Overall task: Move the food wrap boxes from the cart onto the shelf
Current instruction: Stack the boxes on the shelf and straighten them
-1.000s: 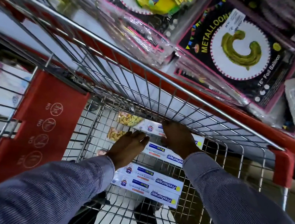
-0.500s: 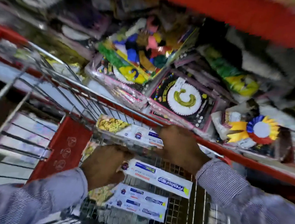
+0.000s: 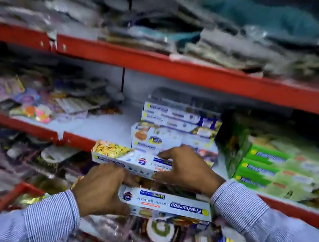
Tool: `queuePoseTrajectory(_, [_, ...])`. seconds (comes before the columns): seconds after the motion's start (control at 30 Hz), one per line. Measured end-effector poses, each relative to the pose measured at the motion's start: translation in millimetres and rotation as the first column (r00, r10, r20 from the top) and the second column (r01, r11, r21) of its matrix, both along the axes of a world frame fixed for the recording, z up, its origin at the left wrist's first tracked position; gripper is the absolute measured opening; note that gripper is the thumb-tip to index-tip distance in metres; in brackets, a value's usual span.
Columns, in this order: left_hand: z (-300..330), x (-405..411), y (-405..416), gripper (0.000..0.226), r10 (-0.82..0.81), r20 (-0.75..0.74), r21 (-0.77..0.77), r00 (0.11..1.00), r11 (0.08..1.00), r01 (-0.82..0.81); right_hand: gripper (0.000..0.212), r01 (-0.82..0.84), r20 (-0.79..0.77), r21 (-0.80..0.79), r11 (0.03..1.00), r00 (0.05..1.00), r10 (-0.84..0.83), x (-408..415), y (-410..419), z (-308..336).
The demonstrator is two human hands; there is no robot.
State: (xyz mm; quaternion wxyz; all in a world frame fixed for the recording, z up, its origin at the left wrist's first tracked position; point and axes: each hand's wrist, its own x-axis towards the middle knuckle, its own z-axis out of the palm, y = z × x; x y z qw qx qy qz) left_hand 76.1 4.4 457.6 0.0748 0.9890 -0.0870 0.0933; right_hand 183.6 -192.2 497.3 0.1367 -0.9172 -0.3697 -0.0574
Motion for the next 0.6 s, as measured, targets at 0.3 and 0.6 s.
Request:
queuePoseTrajectory(0.3, [62, 65, -6, 0.061, 0.025, 0.03, -0.048, 0.999, 0.999, -0.024, 0.051, 0.144, -0.023, 0.077, 0.987, 0.989, -0.143, 73, -17, 59])
queuePoseTrajectory(0.6, [58, 117, -2, 0.061, 0.0, -0.023, -0.108, 1.0, 0.994, -0.002, 0.06, 0.226, -0.115, -0.009, 0.974, 0.967, -0.225, 168, 4, 33])
